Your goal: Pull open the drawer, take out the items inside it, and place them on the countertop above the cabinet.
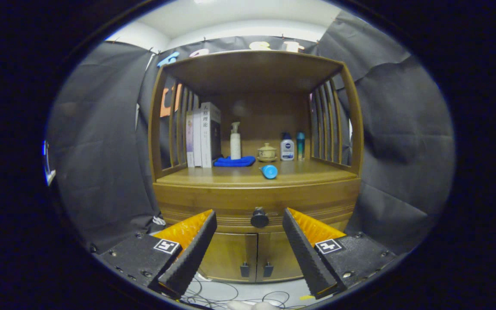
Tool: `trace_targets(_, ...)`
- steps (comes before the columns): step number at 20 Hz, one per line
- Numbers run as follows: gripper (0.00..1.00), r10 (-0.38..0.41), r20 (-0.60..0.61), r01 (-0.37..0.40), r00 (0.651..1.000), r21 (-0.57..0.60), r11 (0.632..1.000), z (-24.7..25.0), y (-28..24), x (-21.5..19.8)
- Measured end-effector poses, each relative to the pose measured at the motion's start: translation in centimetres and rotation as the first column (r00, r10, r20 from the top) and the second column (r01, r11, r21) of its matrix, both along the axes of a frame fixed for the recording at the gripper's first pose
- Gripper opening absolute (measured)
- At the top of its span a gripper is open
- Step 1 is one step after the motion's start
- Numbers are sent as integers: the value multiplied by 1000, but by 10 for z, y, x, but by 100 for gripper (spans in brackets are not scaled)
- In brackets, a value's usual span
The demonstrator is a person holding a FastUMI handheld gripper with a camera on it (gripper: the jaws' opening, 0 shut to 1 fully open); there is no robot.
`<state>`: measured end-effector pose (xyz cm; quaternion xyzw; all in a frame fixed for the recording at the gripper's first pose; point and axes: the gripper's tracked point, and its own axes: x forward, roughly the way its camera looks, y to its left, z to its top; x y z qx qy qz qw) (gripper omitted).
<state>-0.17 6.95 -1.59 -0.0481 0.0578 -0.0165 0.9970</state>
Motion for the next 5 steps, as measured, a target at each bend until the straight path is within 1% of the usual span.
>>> trace_targets(5,100,-21,18,21,1000,12,1000,15,-19,-6)
